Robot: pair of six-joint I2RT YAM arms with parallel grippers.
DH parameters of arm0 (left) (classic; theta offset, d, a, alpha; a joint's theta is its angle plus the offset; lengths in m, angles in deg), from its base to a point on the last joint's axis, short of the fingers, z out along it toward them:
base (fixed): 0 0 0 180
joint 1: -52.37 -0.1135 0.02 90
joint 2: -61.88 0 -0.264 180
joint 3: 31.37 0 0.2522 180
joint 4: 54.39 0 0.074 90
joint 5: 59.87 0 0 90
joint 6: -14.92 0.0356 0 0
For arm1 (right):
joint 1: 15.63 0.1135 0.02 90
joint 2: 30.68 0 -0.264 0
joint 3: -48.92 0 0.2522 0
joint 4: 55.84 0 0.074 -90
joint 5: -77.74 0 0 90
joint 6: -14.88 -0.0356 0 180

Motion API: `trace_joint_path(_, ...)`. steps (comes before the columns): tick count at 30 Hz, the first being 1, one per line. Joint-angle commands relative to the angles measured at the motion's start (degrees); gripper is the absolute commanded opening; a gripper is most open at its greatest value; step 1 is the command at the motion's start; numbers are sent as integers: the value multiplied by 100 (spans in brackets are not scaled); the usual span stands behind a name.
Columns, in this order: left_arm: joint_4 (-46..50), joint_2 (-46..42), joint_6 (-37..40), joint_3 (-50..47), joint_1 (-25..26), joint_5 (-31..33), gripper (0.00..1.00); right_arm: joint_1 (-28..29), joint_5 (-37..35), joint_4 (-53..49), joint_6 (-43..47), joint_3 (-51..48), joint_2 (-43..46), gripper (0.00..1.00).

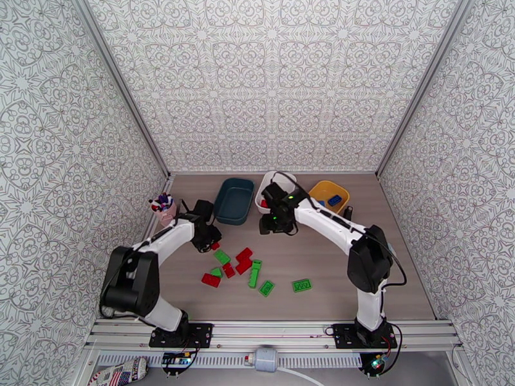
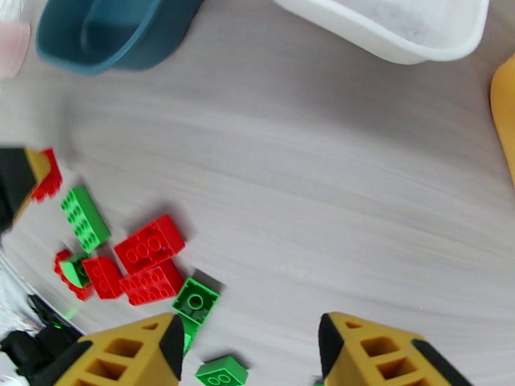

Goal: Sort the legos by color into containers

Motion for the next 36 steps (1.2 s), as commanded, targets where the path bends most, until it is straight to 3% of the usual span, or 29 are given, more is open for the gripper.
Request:
trace_joint_path(1, -462, -296, 16, -54, 136, -475, 37, -341, 833, 739, -458, -488, 348, 60)
trace_joint_path(9, -1292, 382, 93, 989, 475, -1588, 37, -980, 1390, 1373, -836, -1222, 745, 60)
trace_joint_path(23, -1783, 2932, -163, 3974, 974, -2310, 40, -1446, 1232, 1302, -905, -2071, 1594, 60)
trace_joint_path(27, -2000, 3437, -396, 4497, 976, -2418, 50, -1512, 1201, 1246, -910, -2233, 1759, 60)
trace_joint_path(31, -2035, 3673, -496, 4839, 977, -2456, 72, -1519, 1144, 1166, -889, -2241, 1837, 61)
trace_joint_path(36, -1929, 3489, -343, 4816, 995, -2405, 76, -1523, 1069, 1087, -843, -2238, 1887, 61)
